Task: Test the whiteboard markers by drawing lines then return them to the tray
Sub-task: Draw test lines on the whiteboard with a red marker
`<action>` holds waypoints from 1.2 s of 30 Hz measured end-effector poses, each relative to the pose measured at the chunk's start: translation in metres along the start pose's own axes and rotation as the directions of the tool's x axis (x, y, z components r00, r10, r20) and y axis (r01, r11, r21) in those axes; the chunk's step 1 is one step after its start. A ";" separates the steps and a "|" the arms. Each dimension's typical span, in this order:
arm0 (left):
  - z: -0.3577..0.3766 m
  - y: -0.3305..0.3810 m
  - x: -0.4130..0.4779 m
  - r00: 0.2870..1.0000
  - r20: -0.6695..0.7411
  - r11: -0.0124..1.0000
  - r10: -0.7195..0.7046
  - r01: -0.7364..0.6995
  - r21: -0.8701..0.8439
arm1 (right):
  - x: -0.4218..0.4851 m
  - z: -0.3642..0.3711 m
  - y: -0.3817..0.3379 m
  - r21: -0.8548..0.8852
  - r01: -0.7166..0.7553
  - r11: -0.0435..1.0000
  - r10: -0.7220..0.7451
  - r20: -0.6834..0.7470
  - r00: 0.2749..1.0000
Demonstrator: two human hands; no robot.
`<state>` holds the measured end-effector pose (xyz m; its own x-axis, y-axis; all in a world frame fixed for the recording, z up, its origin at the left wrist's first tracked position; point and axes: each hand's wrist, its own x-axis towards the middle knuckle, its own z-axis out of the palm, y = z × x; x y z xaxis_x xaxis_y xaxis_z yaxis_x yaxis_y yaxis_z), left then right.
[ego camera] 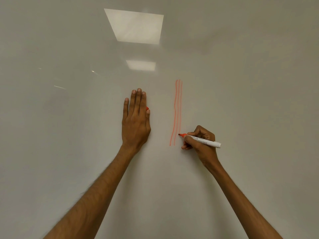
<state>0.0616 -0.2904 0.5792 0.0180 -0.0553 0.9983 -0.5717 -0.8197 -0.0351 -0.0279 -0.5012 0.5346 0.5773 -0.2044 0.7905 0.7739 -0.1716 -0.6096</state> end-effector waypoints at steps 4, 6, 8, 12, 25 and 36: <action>-0.001 0.000 0.000 1.000 0.004 1.000 0.003 -0.003 0.005 | -0.002 -0.002 0.001 -0.043 -0.034 0.999 0.036 0.047 0.998; -0.001 0.000 0.000 1.000 0.005 1.000 -0.001 0.001 0.004 | -0.003 -0.002 0.000 -0.057 -0.047 0.997 0.051 0.078 0.996; 0.000 0.001 0.000 1.000 0.003 1.000 0.000 0.000 0.001 | -0.004 -0.004 0.000 -0.062 -0.065 0.996 0.071 0.100 0.992; 0.001 0.000 -0.002 1.000 -0.022 0.999 0.009 -0.010 -0.040 | -0.004 -0.006 0.002 -0.087 -0.089 0.992 0.101 0.141 0.985; -0.041 0.011 -0.013 0.927 0.300 0.891 -0.226 0.321 -0.321 | -0.003 -0.004 -0.019 0.155 -0.175 0.972 0.192 -0.106 0.976; -0.140 0.016 -0.118 0.733 0.650 0.799 -0.202 0.507 -0.323 | -0.098 0.003 -0.019 0.372 -0.500 0.782 0.514 0.069 0.855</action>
<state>-0.0648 -0.2174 0.4671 0.6619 -0.2453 0.7083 -0.7127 -0.4988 0.4932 -0.0982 -0.4752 0.4684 0.9092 -0.1966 0.3670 0.4137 0.3269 -0.8497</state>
